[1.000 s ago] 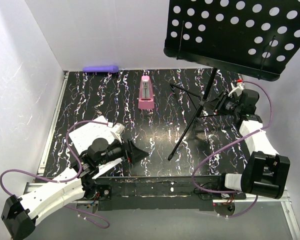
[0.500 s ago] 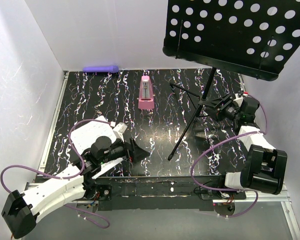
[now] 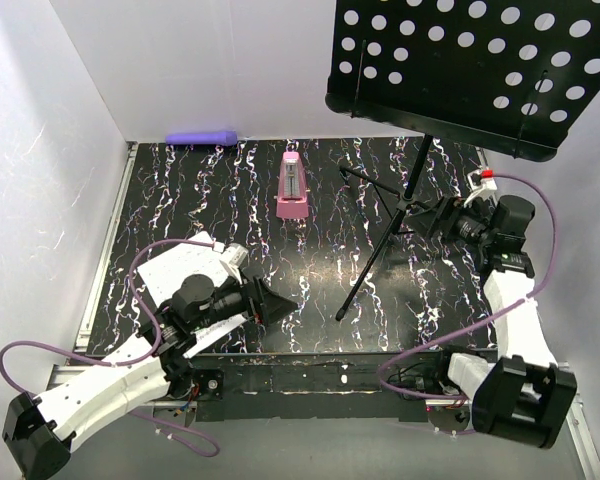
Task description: Set up the instrument practice props
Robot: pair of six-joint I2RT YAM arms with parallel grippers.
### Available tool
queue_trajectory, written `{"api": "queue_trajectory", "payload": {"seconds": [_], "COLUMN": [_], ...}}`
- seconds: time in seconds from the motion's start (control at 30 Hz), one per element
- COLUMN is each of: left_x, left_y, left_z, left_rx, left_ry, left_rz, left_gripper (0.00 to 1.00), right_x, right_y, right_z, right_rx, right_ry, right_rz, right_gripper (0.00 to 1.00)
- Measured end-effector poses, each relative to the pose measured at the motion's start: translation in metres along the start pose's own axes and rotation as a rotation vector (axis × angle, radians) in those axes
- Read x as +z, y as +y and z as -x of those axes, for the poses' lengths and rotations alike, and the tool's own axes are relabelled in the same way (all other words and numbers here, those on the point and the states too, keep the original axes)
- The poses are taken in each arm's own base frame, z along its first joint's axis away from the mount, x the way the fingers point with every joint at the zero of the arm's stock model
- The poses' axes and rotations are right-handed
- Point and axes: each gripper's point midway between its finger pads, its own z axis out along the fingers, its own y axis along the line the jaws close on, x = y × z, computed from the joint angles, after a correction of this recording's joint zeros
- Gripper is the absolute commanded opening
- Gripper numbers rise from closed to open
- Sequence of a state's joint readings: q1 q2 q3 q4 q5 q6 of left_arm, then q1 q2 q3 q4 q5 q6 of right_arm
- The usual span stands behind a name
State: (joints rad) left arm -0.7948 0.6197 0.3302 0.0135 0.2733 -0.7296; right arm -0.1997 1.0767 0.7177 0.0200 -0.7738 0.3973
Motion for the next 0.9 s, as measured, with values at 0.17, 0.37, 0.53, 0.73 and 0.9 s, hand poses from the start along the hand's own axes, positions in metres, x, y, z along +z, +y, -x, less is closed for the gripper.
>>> {"api": "queue_trajectory", "payload": {"seconds": [0.17, 0.37, 0.53, 0.73, 0.9], "left_x": [-0.005, -0.004, -0.004, -0.006, -0.004], "left_y": [-0.007, -0.005, -0.006, -0.007, -0.003], "left_z": [0.006, 0.005, 0.004, 0.004, 0.000], "left_rx": [0.014, 0.016, 0.015, 0.017, 0.009], "left_ry": [-0.030, -0.023, -0.028, -0.037, -0.022], "left_rz": [-0.026, -0.021, -0.028, -0.037, -0.025], "left_gripper": [0.98, 0.98, 0.98, 0.98, 0.98], "right_x": [-0.020, -0.014, 0.003, 0.010, 0.020], "right_y": [0.001, -0.016, -0.028, -0.028, -0.030], "right_z": [0.010, 0.012, 0.020, 0.014, 0.008], "right_rx": [-0.371, -0.470, -0.406, -0.371, -0.371], "right_ry": [-0.008, 0.078, 0.121, 0.146, 0.169], "right_rz": [-0.058, -0.092, -0.131, -0.158, -0.183], "right_gripper": [0.88, 0.70, 0.69, 0.66, 0.58]}}
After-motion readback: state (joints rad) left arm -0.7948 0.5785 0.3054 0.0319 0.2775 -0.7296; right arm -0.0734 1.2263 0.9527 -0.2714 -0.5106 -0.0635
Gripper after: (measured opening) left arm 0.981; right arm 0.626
